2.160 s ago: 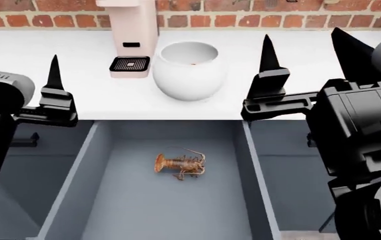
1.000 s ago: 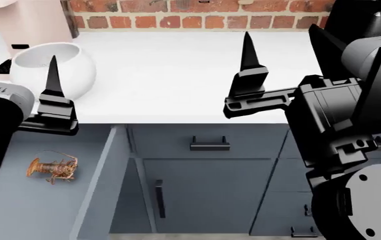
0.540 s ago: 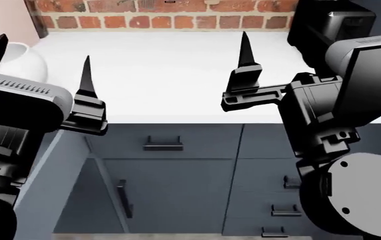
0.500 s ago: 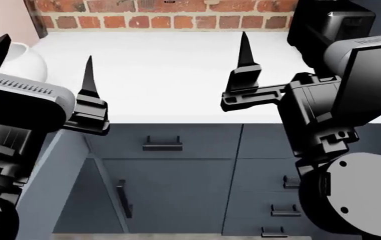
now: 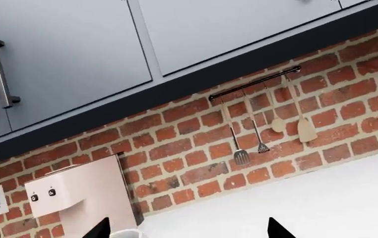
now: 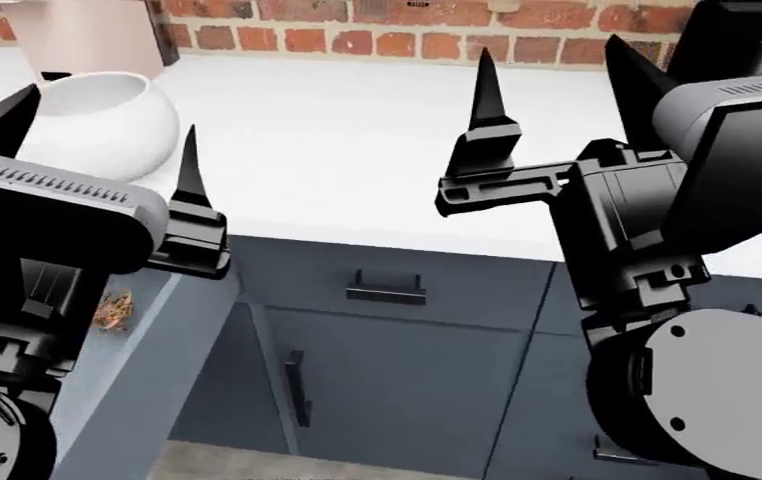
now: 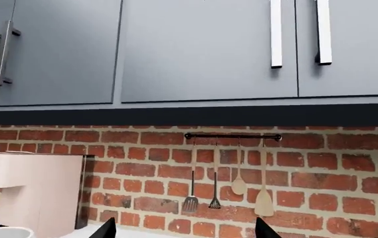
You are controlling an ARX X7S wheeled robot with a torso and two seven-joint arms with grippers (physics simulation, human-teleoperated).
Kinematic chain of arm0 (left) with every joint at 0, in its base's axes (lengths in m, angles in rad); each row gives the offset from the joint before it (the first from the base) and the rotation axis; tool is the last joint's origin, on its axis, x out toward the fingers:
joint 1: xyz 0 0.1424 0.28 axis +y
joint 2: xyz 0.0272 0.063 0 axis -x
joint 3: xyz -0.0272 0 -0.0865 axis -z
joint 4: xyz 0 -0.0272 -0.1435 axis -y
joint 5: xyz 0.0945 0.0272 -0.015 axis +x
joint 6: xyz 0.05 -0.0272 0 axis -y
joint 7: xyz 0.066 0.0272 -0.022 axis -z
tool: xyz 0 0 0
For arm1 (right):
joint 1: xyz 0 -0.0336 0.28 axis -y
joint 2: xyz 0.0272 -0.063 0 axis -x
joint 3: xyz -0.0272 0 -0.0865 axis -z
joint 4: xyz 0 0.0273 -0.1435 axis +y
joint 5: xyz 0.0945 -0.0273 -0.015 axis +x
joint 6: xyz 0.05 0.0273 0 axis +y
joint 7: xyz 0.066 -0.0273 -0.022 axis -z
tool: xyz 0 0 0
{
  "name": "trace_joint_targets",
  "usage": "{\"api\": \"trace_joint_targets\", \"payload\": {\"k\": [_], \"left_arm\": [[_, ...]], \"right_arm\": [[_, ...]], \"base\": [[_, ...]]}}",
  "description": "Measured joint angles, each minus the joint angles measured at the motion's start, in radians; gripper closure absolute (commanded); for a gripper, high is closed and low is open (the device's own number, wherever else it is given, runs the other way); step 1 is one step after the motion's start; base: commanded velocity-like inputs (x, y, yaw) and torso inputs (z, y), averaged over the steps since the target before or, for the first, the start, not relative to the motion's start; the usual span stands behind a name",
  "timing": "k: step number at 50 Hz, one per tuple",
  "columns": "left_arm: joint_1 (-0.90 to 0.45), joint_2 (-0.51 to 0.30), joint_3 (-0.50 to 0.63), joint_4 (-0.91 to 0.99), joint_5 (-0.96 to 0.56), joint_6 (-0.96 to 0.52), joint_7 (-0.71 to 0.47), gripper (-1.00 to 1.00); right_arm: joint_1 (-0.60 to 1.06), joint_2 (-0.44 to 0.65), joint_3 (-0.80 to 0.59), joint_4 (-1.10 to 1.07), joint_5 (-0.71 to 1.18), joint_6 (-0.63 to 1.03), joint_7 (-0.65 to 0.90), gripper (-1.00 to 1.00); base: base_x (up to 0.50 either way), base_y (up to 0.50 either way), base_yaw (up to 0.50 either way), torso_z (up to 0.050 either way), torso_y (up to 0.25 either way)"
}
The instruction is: Place the bar in the bowl and close the drawer.
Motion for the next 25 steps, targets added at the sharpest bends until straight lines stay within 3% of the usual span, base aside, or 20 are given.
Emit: {"api": "trace_joint_targets", "payload": {"k": [25], "left_arm": [[0.007,-0.03,-0.008,0.009,-0.031,0.007,-0.031,-1.0]], "right_arm": [[0.009,-0.02,0.017,0.007,0.004,0.009,-0.027,-1.0]], "base": [[0.04,0.01,0.5,0.0,0.0]]}}
